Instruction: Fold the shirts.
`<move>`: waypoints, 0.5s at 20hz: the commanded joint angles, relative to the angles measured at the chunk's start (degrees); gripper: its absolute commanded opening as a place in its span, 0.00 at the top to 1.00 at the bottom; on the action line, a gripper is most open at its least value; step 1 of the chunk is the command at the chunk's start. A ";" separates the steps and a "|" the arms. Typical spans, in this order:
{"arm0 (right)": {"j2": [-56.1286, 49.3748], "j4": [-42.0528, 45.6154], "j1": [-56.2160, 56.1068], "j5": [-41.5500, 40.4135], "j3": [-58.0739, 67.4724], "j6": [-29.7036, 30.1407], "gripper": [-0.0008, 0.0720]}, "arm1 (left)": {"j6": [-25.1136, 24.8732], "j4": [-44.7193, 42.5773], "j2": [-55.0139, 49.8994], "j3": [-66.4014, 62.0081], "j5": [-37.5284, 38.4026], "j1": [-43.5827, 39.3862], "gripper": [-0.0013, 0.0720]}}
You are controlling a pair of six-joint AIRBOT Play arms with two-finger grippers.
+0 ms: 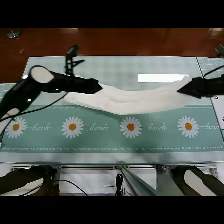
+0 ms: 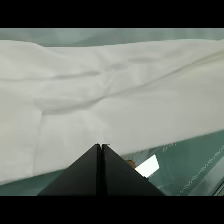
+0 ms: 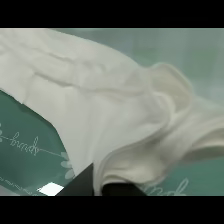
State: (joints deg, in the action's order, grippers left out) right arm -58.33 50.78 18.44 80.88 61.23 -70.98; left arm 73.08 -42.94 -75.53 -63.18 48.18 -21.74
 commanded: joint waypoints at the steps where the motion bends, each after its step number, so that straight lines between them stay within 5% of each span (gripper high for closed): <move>1: 16.76 1.40 -0.04 1.25 -8.74 -4.59 0.95 | 8.31 -5.22 -8.39 -6.88 -1.11 -9.79 0.96; 3: 22.36 1.07 -0.04 2.27 -10.32 -6.27 0.95 | 11.67 -1.97 -14.86 -11.89 -1.14 -14.93 0.96; 10: 28.55 1.11 -0.04 5.40 -10.36 -9.79 0.95 | 11.89 3.78 -31.34 -25.22 4.63 -30.71 0.96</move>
State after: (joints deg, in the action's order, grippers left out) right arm -31.92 51.90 18.44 84.88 51.29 -79.18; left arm 84.09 -41.12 -101.30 -83.90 49.52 -46.57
